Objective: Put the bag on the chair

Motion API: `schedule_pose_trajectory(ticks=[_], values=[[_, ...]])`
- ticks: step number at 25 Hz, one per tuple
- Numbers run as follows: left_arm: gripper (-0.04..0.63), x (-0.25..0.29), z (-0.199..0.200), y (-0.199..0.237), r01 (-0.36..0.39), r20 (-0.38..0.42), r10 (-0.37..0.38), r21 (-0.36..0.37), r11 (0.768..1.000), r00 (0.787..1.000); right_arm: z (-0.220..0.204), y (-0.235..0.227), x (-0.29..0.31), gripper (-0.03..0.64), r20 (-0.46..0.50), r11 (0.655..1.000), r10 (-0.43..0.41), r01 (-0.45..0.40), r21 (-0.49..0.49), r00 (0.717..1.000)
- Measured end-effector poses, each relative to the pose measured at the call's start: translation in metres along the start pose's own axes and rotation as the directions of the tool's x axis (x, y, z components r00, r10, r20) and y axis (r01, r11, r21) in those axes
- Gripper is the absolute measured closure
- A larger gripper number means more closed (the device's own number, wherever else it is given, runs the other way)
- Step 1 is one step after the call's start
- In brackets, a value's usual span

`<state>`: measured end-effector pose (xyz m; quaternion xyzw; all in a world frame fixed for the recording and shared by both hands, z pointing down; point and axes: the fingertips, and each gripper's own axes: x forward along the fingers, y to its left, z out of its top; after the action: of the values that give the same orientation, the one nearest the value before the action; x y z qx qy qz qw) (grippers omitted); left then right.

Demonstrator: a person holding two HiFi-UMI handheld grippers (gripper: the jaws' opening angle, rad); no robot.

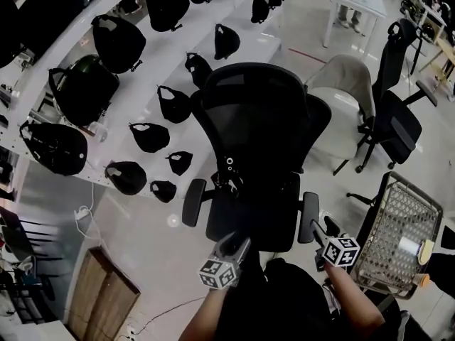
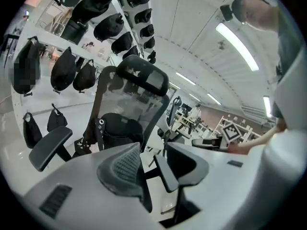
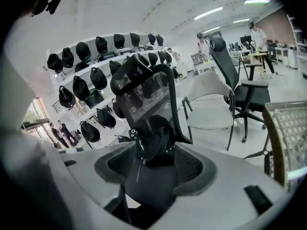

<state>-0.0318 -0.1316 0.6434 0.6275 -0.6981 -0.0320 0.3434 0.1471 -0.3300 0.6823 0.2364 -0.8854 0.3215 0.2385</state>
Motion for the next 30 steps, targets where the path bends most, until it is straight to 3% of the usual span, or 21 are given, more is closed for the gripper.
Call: schedule_pose_trajectory(ticks=[2, 5, 8, 12, 16, 21, 30], values=[[0.479, -0.008, -0.007, -0.022, 0.006, -0.005, -0.006, 0.016, 1.000, 1.000, -0.008, 0.007, -0.010, 0.383, 0.014, 1.000, -0.001, 0.001, 0.010, 1.000], [0.562, -0.014, -0.012, -0.057, 0.086, -0.047, -0.081, 0.110, 0.990, 0.996, -0.010, 0.024, -0.023, 0.447, 0.051, 1.000, 0.002, -0.001, -0.012, 0.999], [0.575, -0.021, -0.003, -0.083, 0.181, -0.047, -0.176, 0.164, 0.970, 0.983, -0.005, 0.046, -0.037, 0.489, 0.092, 0.998, 0.014, -0.008, -0.068, 0.996], [0.581, -0.032, 0.014, -0.095, 0.200, -0.010, -0.201, 0.165, 0.966, 0.980, -0.002, 0.069, -0.065, 0.519, 0.136, 0.997, 0.006, 0.004, -0.073, 0.991], [0.581, -0.047, 0.034, -0.107, 0.250, 0.014, -0.261, 0.237, 0.939, 0.965, -0.003, 0.101, -0.087, 0.562, 0.185, 0.996, -0.019, 0.035, -0.082, 0.983], [0.581, -0.103, 0.046, -0.092, 0.232, 0.050, -0.252, 0.254, 0.939, 0.966, -0.016, 0.176, -0.118, 0.610, 0.276, 0.994, -0.058, 0.081, -0.075, 0.959], [0.581, -0.228, 0.042, -0.035, 0.132, 0.134, -0.164, 0.225, 0.966, 0.977, -0.060, 0.313, -0.147, 0.617, 0.304, 0.976, 0.020, 0.047, -0.212, 0.952]])
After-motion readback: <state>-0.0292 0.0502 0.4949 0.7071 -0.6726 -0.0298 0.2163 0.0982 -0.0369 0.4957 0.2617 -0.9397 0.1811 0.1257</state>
